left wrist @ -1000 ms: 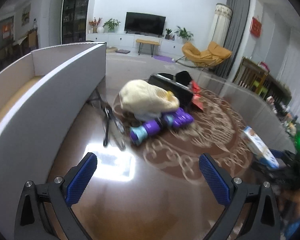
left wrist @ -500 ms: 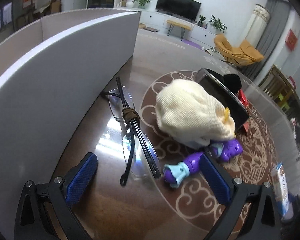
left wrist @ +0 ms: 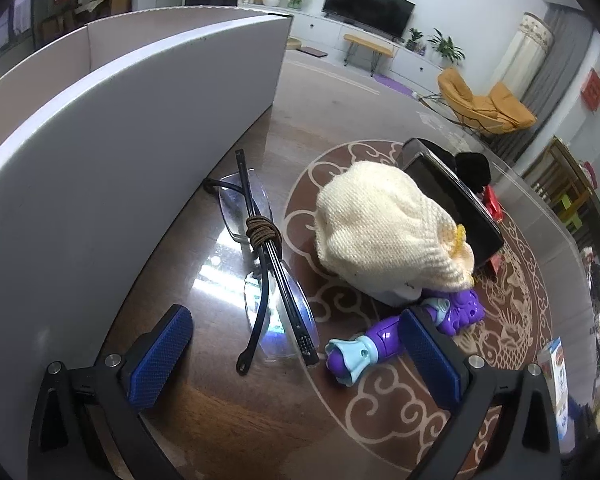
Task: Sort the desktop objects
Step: 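Reach the left tool to the black eyeglasses and close on them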
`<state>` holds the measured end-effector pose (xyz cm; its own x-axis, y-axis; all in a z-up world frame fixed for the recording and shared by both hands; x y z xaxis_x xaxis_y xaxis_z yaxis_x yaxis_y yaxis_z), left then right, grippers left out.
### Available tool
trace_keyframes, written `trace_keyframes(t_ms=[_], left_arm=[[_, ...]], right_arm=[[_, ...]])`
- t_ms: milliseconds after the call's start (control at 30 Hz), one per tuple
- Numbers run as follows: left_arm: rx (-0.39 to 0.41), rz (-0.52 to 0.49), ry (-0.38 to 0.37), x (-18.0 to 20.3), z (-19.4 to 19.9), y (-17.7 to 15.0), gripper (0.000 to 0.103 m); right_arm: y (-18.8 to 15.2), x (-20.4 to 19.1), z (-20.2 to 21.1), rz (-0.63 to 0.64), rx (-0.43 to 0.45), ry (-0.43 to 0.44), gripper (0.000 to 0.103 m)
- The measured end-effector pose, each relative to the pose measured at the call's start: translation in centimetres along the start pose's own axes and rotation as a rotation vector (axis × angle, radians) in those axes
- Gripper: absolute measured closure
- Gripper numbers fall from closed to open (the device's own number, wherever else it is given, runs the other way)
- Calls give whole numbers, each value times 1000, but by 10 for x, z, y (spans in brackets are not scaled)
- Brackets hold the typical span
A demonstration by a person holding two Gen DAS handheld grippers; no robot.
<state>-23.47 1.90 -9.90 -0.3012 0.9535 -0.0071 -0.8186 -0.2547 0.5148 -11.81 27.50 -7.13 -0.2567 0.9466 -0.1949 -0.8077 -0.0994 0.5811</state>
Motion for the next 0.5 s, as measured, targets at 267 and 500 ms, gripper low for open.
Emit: trace_keyframes(t_ms=[267, 500], left_arm=[[44, 8, 64, -14, 4, 0, 59], [91, -8, -6, -27, 23, -31, 73]], right_arm=[[0, 0, 0, 0, 0, 0, 0], [0, 0, 0, 0, 0, 0, 0]])
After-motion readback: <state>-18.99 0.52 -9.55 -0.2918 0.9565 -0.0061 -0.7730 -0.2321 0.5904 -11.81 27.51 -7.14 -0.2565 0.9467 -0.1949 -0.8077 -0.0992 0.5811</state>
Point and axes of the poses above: each gripper's, at about its wrist camera, not at the fingertips, and z roughly against the way its jaws point, x to its right, y to its top, the point moved 5 cm from there along -z, roughly the way its jaws point, and after that the axes turned 15 degrees about y, right-handed, at the moved point
